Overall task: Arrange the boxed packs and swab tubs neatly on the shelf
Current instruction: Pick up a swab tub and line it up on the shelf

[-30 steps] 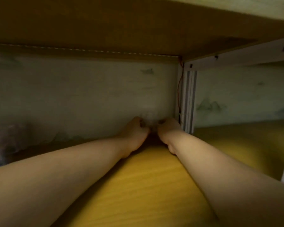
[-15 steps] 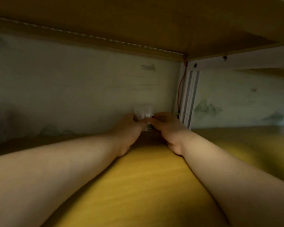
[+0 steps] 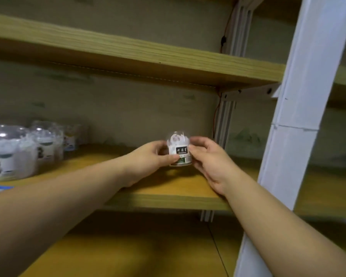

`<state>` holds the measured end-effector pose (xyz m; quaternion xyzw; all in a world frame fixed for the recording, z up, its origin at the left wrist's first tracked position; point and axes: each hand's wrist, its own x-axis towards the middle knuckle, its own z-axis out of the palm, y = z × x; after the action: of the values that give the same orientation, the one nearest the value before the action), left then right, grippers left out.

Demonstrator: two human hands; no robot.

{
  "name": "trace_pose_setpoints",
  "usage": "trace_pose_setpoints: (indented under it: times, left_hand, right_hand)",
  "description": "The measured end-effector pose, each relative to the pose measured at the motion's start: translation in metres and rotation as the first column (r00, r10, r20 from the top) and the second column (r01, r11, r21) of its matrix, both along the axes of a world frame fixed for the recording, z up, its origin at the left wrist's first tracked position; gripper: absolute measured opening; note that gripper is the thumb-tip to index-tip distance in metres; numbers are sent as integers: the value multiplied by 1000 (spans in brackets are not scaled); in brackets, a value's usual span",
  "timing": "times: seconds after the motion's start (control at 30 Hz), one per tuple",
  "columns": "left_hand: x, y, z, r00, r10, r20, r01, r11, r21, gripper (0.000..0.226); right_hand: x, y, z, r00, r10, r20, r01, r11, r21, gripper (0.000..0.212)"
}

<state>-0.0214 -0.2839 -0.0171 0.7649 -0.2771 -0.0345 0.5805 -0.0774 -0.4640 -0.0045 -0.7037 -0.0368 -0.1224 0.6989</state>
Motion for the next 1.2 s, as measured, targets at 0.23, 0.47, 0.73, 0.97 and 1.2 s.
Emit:
trace_pose_setpoints:
  times: [0.23,0.47,0.73,0.97,1.2]
  left_hand:
    - [-46,0,-2,985,151,86,-164,971,173,47]
    - [-46,-7,0,951,241,192,-287,920,268,44]
    - [-47,-2,-5,937,307,166,-332,931,152,42]
    - [-101,46,4,927,327,186,-339,940,39,54]
    - [-154,218,25,924,300,239,-235,936,-263,36]
  right_hand:
    - [-26,5,-23,989,-94,111,121,956,-269,40]
    - [-17,6,-29,982,-93,163,148,918,-369,47]
    - [-23,9,-26,974,-83,213,166,896,-411,55]
    - [-74,48,-6,977,5,213,64,946,-317,50]
    - [-121,208,35,889,119,442,96,895,-435,33]
